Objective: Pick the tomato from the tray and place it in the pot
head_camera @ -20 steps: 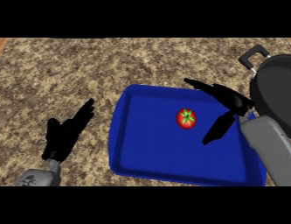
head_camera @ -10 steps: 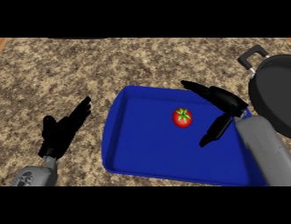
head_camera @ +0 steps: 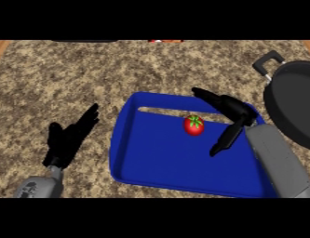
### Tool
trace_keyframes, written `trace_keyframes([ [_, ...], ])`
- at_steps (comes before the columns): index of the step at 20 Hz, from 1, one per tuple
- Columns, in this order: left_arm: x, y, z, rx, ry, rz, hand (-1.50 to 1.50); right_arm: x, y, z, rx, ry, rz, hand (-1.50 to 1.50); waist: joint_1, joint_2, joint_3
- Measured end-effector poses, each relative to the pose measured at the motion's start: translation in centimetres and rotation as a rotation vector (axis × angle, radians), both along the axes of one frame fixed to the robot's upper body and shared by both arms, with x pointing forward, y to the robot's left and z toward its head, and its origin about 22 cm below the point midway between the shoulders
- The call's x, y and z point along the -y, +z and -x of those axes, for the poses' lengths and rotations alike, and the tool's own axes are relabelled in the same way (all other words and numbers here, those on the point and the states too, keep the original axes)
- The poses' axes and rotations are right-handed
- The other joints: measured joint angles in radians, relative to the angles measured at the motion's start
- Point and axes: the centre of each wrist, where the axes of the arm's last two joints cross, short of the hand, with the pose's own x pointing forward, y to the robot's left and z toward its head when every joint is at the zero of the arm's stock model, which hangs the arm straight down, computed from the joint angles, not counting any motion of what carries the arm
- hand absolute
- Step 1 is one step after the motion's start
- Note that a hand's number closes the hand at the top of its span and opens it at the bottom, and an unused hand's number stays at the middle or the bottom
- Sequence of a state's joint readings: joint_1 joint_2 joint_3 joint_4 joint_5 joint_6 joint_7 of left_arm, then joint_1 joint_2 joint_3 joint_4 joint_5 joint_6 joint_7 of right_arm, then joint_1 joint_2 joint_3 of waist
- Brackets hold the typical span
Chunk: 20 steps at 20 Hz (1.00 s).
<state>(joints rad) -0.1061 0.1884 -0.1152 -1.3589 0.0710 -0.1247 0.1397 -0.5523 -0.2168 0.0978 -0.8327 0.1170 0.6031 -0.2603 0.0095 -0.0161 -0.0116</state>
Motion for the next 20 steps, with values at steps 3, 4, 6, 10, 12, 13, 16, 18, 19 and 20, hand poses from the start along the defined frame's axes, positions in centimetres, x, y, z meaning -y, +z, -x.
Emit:
trace_keyframes([
  [3,0.2,-0.1,0.0,0.000,-0.006,0.002,0.00,-0.4,-0.9,0.0,0.009,-0.001,-0.014,1.50,0.001,-0.004,-0.004],
  [4,0.0,-0.1,0.2,0.000,-0.006,0.003,0.00,-0.4,-0.9,0.1,0.041,0.016,0.002,1.50,0.002,-0.004,-0.004],
  [6,0.1,0.0,0.2,-0.004,-0.003,0.002,0.00,-0.4,-1.4,0.4,0.095,0.033,0.019,1.50,0.004,-0.005,-0.004],
  [10,0.7,0.2,-0.2,-0.005,-0.001,-0.001,0.00,-1.5,-2.3,0.3,0.116,0.041,-0.028,1.50,0.007,-0.008,-0.007],
  [12,0.8,0.0,0.1,-0.006,-0.003,0.000,0.00,-1.4,-2.8,0.4,0.119,0.037,-0.058,1.50,0.011,-0.009,-0.007],
  [13,0.8,0.1,0.0,-0.006,-0.005,0.001,0.00,-1.5,-3.0,0.4,0.117,0.036,-0.067,1.50,0.010,-0.009,-0.008],
  [16,0.6,0.3,0.0,-0.003,-0.008,0.003,0.00,-1.9,-3.4,0.4,0.126,0.028,-0.102,1.50,0.010,-0.009,-0.008],
  [18,1.0,0.4,-0.2,-0.004,-0.003,0.001,0.00,-1.9,-3.7,0.6,0.150,0.020,-0.130,1.50,0.009,-0.009,-0.006],
  [19,0.7,0.2,0.0,-0.007,0.002,0.001,0.00,-2.2,-3.8,0.8,0.173,0.016,-0.132,1.50,0.006,-0.009,-0.006],
  [20,0.6,-0.2,0.2,-0.007,0.012,0.002,0.00,-2.0,-3.9,1.1,0.196,-0.006,-0.151,1.50,0.005,-0.010,-0.004],
])
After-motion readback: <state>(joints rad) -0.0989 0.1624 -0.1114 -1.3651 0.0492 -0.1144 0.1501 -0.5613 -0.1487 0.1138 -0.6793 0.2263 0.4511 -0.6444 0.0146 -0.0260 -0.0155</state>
